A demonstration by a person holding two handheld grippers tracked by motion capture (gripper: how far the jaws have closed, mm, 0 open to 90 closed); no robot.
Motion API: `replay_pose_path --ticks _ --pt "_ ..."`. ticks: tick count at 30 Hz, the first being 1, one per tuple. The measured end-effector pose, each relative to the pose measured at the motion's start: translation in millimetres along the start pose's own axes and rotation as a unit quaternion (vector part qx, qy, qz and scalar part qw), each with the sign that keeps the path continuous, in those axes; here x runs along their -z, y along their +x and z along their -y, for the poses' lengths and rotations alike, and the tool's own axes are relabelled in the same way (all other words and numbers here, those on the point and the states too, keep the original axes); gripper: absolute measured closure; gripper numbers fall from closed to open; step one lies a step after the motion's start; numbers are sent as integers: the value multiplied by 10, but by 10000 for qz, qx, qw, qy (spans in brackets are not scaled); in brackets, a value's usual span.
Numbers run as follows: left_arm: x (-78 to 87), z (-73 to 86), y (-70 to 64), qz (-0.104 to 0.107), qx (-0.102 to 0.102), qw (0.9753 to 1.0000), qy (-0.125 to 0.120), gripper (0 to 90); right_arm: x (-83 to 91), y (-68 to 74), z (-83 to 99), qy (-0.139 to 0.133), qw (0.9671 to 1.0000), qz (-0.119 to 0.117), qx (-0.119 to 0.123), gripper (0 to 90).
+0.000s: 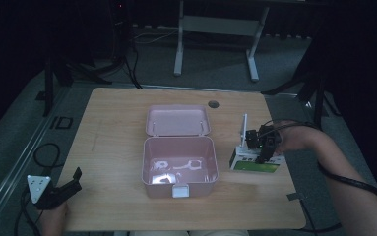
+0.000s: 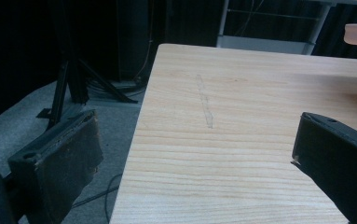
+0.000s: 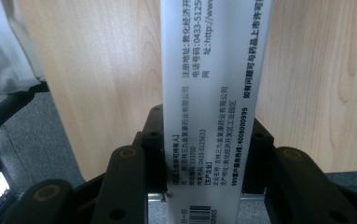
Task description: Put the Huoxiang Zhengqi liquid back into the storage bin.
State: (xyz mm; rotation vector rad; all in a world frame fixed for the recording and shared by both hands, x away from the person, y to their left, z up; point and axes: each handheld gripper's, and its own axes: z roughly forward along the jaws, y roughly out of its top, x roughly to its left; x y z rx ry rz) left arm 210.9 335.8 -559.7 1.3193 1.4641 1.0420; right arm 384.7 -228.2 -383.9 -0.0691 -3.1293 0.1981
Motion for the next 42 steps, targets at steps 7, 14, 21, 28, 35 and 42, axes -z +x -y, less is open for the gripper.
replay_pose_path --ticks 7,14,21,28,35,42 --pt "-2 -1 -6 -14 -4 10000 26 16 275 101 -26 -24 10000 45 30 622" --pt "0 -1 -6 -19 -8 10000 23 16 516 186 -161 -32 9999 87 103 622" --pt "-2 -1 -4 -14 -4 10000 36 16 606 237 -352 -26 9997 85 240 622" --pt "-1 -1 0 6 4 10000 25 16 650 268 -575 79 9994 72 344 622" --pt "1 -2 3 8 18 10000 31 16 717 299 -788 104 9988 116 465 622" --pt "3 -3 9 21 30 10000 30 16 765 326 -1004 144 9984 136 527 622"
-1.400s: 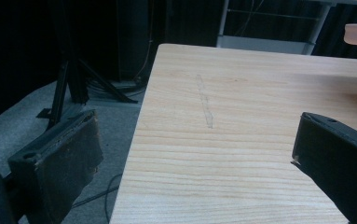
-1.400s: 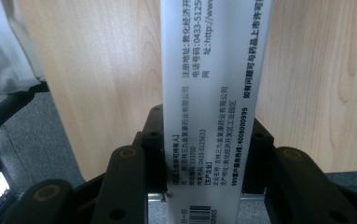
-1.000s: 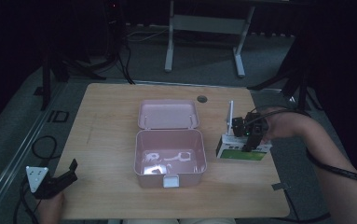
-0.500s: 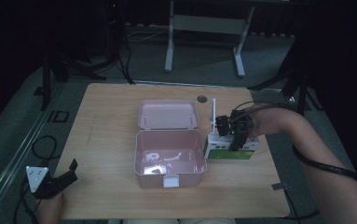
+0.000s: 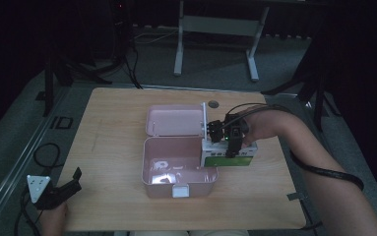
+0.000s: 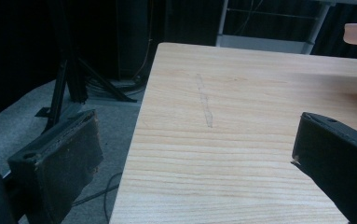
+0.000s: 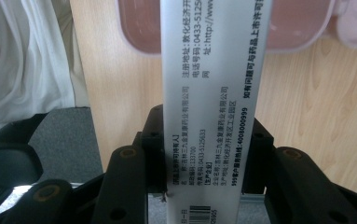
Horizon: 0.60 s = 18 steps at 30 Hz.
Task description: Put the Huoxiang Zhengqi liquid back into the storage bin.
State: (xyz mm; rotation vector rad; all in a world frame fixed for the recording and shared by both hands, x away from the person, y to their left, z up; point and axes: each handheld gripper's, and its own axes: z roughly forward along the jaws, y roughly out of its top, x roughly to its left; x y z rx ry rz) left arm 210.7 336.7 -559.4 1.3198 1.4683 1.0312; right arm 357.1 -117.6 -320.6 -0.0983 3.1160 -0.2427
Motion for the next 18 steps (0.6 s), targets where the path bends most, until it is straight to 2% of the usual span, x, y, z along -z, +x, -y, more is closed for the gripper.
replay_pose_path --ticks 18 --pt "0 1 -2 13 -10 10000 -7 16 58 -7 -573 -73 9998 7 190 622"
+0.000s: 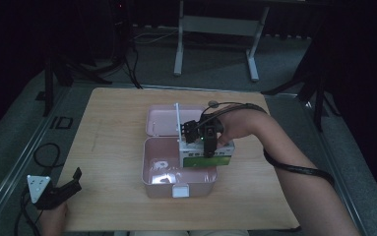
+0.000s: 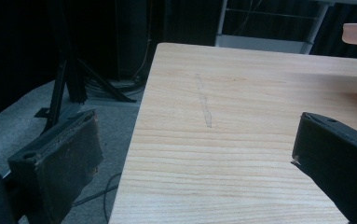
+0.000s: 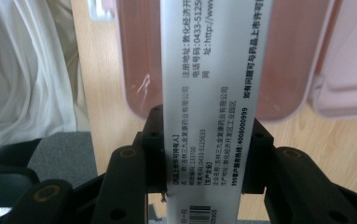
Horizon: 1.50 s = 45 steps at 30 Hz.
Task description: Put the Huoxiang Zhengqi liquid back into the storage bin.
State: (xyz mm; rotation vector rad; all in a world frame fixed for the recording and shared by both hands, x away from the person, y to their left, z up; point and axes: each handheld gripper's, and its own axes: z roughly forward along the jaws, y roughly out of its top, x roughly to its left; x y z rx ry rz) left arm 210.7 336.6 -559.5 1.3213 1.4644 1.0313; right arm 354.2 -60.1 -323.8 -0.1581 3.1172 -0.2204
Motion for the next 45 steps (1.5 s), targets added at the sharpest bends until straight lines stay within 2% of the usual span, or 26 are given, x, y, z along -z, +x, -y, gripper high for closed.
replay_pose_path --ticks 3,6,13,19,23,34,42,45 --pt "1 0 5 14 7 10000 -12 16 10 0 -86 53 10000 54 -5 622" --pt "0 0 5 18 4 10000 -6 16 4 14 -179 102 9999 8 33 622" --pt "1 0 8 24 19 10000 -17 16 -30 30 -342 35 9999 -8 99 622" --pt "1 -1 11 23 23 10000 -17 16 -89 56 -466 -48 9998 -125 158 622" --pt "2 -1 12 28 27 10000 -14 16 -206 74 -517 -21 9997 -173 199 622" --pt "-3 -3 10 27 5 10000 15 16 -561 12 -519 -73 9993 -330 155 621" --pt "-7 -2 -3 30 -45 10000 11 16 -789 -28 -551 -7 9996 -259 93 621" --pt "-11 -1 -5 32 -47 10000 6 16 -895 -46 -559 -68 9994 -314 86 621"
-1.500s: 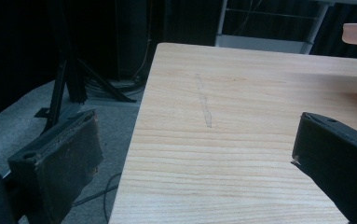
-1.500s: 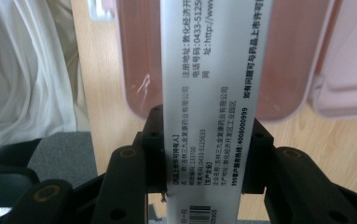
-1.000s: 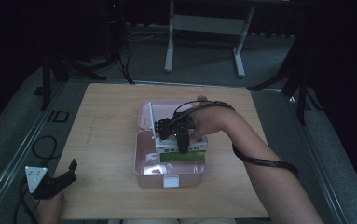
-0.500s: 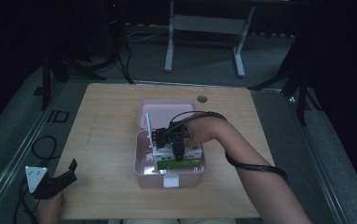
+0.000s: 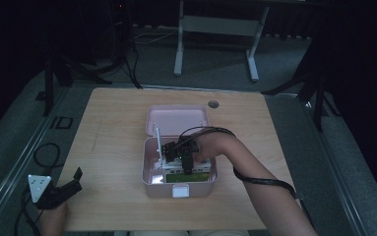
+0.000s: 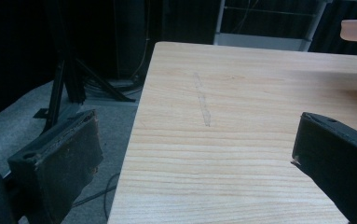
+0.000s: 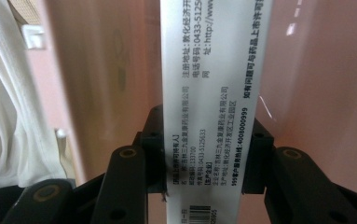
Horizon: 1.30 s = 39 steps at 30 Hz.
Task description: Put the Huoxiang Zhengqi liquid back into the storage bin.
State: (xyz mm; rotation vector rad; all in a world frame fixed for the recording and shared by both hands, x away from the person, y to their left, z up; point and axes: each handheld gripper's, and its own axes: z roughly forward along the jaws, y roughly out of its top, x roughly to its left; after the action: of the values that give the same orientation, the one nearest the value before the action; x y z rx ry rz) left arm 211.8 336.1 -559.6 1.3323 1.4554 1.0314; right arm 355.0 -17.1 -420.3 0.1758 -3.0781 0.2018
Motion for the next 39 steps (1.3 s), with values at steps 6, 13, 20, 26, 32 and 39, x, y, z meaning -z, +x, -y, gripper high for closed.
replay_pose_path --ticks 6,13,20,26,32,39 --pt "3 -1 5 1 9 10000 14 16 -168 -25 -3 32 10000 -73 17 621" --pt "-1 -1 4 -2 1 10000 20 16 -317 -44 35 32 9999 -154 -14 620" --pt "-2 -2 4 -7 6 10000 23 16 -401 -35 57 0 9998 -210 15 620" --pt "-5 -2 1 -12 -5 10000 31 16 -438 -26 79 -28 9997 -239 -11 620" --pt "-7 -2 0 -18 -12 10000 37 16 -437 -39 84 -43 9996 -262 -36 614" --pt "-8 -3 3 -11 -8 10000 40 16 -343 -51 101 -36 9996 -280 -85 549"
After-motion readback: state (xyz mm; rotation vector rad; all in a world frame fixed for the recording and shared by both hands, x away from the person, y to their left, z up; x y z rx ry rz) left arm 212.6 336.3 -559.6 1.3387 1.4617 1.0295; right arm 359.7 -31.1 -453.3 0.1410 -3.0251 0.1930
